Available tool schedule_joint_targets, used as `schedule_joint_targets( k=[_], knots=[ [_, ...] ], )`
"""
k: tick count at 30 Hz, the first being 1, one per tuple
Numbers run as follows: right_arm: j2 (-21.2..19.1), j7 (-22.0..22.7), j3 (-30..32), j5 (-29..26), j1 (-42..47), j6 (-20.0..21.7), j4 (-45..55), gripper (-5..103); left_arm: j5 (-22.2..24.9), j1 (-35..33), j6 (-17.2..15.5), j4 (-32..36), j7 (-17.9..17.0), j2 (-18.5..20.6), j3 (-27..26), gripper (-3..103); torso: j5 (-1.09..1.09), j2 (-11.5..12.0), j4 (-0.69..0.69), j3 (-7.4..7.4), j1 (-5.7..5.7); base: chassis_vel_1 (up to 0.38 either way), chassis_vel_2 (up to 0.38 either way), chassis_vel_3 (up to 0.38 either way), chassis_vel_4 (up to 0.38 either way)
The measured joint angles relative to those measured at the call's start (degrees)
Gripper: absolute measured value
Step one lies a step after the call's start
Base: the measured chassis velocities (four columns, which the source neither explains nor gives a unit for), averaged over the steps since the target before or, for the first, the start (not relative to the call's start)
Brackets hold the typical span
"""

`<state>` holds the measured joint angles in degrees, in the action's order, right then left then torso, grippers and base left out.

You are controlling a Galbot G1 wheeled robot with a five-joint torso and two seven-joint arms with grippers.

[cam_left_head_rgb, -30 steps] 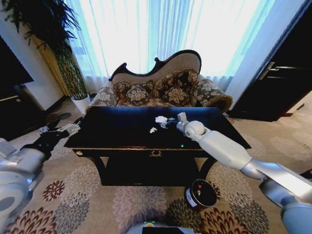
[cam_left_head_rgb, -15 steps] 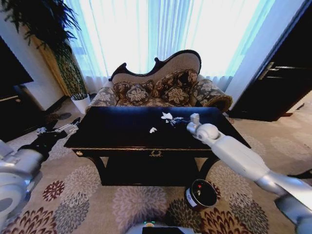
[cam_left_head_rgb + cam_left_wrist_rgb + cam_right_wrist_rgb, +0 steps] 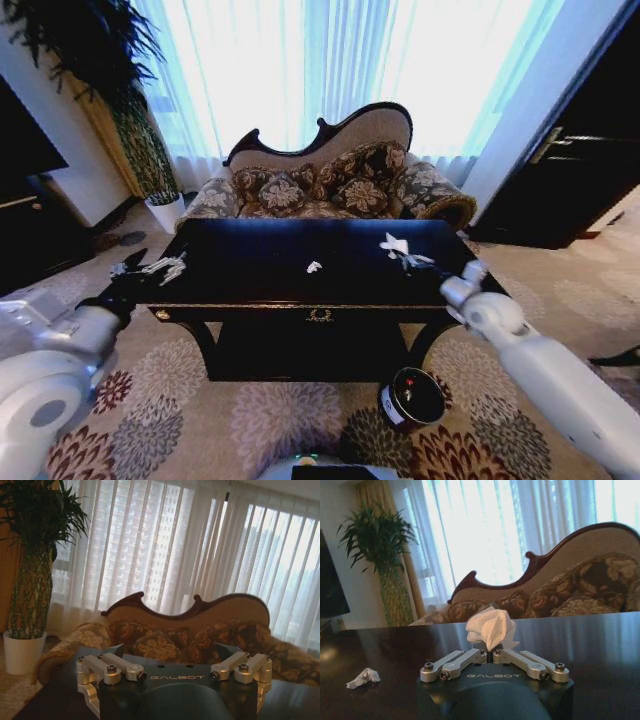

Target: Move to the front of the table and place the trash on the table into the trash bin.

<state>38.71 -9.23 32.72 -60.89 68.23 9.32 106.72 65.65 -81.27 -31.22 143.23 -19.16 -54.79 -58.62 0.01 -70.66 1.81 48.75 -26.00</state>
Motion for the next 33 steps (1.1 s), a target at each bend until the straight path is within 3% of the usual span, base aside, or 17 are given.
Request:
schedule_joint_targets(
  k=[2,4,6,8,11,17,20,22,25,27,29,33],
  knots=[
    [1.8,-1.4,7.3,1.3,8.6,-3.0,2.3,1,-0.8,1.3,0.0,0.0,0.0,-1.0,2.6,100,0.00,0.0,0.05,0.00,0.00,0.000,0.000,0.000,0.000],
    [2.5,-1.8,9.9,1.8,11.1,-4.0,3.2,1,-1.2,1.5,0.0,0.0,0.0,-1.4,3.5,100,-0.01,0.0,0.08,0.00,0.00,0.000,0.000,0.000,0.000],
    [6.6,-3.1,18.3,4.0,19.9,-7.1,7.4,1,-2.9,2.2,0.0,0.0,0.1,-2.7,6.9,100,-0.04,0.0,0.06,0.00,0.00,0.000,0.000,0.000,0.000],
    [8.0,-3.5,20.1,4.8,22.5,-8.4,8.4,1,-3.1,2.4,-0.2,0.0,0.1,-3.1,7.8,100,0.00,0.0,0.04,-0.01,0.00,0.000,0.000,0.000,0.000],
    [13.0,-5.9,24.1,8.7,30.0,-14.2,10.2,1,-4.1,2.6,-0.7,0.0,0.0,-4.8,10.1,100,-0.04,0.0,0.09,-0.01,0.01,0.000,0.000,0.000,0.000],
    [17.6,-7.2,23.8,11.7,32.8,-16.3,10.8,1,-4.4,1.5,-0.8,0.0,0.0,-6.1,10.0,100,-0.02,0.0,0.03,0.00,0.00,0.000,0.000,0.000,0.000],
    [22.3,-7.9,22.4,16.8,35.1,-16.4,11.1,1,-4.4,0.9,-0.9,0.0,0.0,-7.4,9.3,100,-0.03,0.0,0.04,0.00,0.00,0.000,0.000,0.000,0.000],
    [23.2,-8.0,22.0,17.7,35.3,-16.5,11.1,1,-4.4,0.9,-0.9,0.0,0.0,-7.6,9.4,100,-0.03,0.0,0.05,0.00,0.00,0.000,0.000,0.000,0.000],
    [29.3,-8.9,19.7,20.9,36.2,-17.4,9.9,1,-4.5,1.4,-0.8,0.0,0.1,-8.8,9.8,100,-0.02,0.0,0.05,0.00,0.00,0.000,0.000,0.000,0.000],
    [30.1,-9.2,19.4,21.1,36.3,-17.4,9.6,1,-4.5,1.4,-0.8,0.0,0.1,-8.9,9.8,100,-0.02,0.0,0.06,0.00,0.00,0.000,0.000,0.000,0.000],
    [32.5,-12.4,17.9,22.9,36.8,-17.9,6.4,1,-4.5,1.2,-0.8,0.0,0.2,-9.4,9.7,100,-0.03,0.0,0.04,0.00,0.00,0.000,0.000,0.000,0.000],
    [32.0,-12.9,15.7,27.9,37.3,-19.4,0.4,1,-5.0,1.8,-0.8,0.0,0.1,-9.4,10.5,100,-0.03,0.0,0.06,0.00,0.00,0.000,0.000,0.000,0.000]
  ],
)
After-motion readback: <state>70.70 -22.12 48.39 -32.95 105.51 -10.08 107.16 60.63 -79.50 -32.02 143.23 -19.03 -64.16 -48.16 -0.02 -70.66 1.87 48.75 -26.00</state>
